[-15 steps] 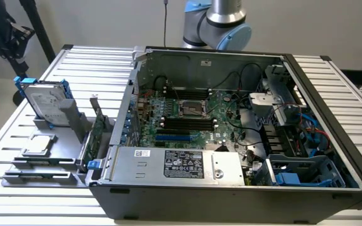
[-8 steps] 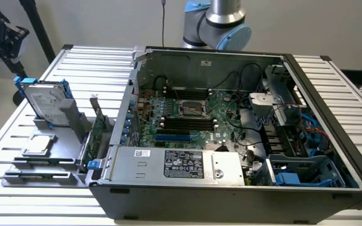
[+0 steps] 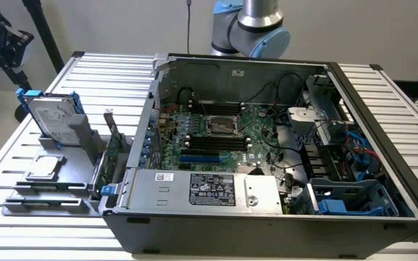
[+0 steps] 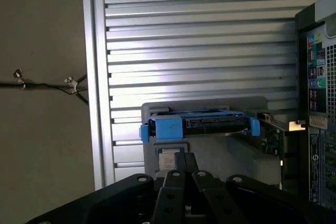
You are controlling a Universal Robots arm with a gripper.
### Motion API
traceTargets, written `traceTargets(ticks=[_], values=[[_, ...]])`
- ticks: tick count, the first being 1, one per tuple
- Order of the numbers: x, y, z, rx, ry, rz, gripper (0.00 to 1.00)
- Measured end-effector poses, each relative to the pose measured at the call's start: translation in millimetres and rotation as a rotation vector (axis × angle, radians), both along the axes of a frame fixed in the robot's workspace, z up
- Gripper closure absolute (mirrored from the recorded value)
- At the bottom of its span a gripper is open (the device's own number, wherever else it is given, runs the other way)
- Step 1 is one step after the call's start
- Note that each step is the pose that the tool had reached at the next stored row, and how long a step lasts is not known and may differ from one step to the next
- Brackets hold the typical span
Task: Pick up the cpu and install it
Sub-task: 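Pick up the cpu and move it towards the insertion slot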
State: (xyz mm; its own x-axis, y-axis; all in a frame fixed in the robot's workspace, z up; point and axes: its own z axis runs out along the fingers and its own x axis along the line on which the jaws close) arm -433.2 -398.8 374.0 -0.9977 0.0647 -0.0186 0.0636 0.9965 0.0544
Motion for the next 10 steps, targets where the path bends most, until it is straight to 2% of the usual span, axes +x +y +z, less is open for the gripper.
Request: traceTargets(ticks=[4, 10], values=[[0.0, -2.1, 0.0, 0.0000, 0.0000, 0.000, 0.89], [0.0, -10.6, -0.3, 0.0000, 0.0003, 0.000, 0.89]])
